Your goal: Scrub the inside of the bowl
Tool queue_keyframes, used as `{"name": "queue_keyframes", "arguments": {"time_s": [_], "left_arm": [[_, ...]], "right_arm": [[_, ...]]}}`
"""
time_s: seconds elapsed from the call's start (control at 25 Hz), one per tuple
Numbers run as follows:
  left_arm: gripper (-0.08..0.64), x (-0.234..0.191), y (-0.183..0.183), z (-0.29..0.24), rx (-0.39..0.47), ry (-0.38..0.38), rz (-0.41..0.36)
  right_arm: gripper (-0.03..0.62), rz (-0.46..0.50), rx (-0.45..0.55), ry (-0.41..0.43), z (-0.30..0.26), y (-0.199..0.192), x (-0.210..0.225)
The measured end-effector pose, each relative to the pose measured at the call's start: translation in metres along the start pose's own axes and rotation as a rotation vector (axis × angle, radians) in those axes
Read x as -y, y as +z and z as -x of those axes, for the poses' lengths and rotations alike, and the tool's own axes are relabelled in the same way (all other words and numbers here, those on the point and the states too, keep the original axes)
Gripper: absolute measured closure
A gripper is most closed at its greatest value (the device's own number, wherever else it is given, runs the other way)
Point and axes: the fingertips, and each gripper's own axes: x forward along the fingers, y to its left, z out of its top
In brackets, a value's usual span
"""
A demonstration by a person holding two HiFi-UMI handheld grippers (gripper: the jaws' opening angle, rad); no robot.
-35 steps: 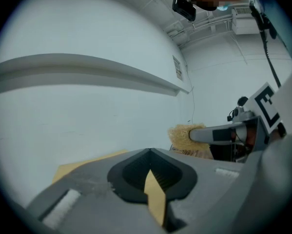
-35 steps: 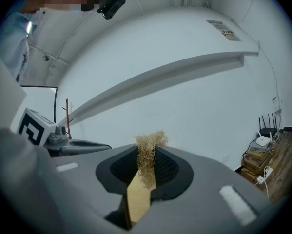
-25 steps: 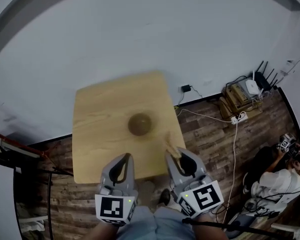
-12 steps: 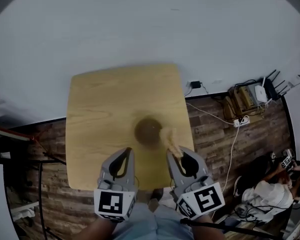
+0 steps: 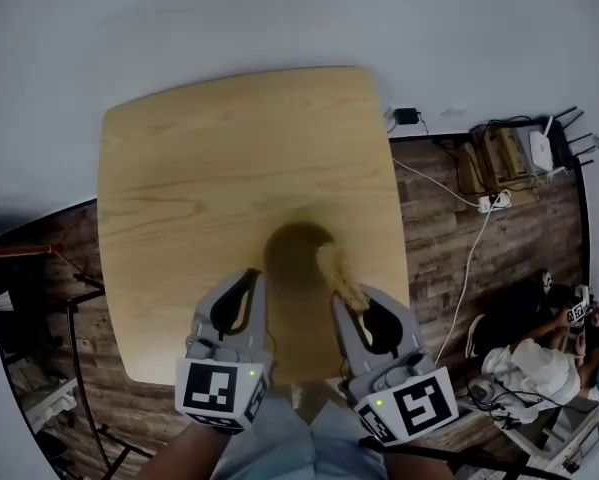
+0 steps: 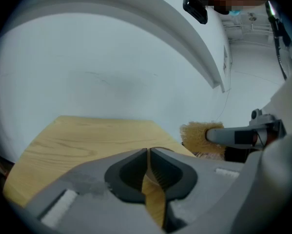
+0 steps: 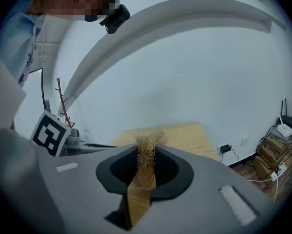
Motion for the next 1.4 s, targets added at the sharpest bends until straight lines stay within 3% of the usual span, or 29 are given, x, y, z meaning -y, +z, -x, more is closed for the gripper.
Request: {"name": "queue_keyframes", "arguments": {"time_s": [0.48, 0.92, 1.4], "left_arm": [[0.488, -0.009, -0.031, -0.042, -0.102, -0.027, 0.078], [0.486, -0.009, -0.043, -0.056, -0.162, -0.045, 0.092], [0.509, -0.015, -0.046, -0.061, -0.182, -0.014, 0.087]], "right_arm": [[0.526, -0.046, -0.066, 0.010, -0.024, -0.021, 0.012], [0.526, -0.053, -0.087, -0.002, -0.032, -0.028, 0.015], [0.526, -0.047, -0.120, -0.010, -0.038, -0.037, 0.016]]}}
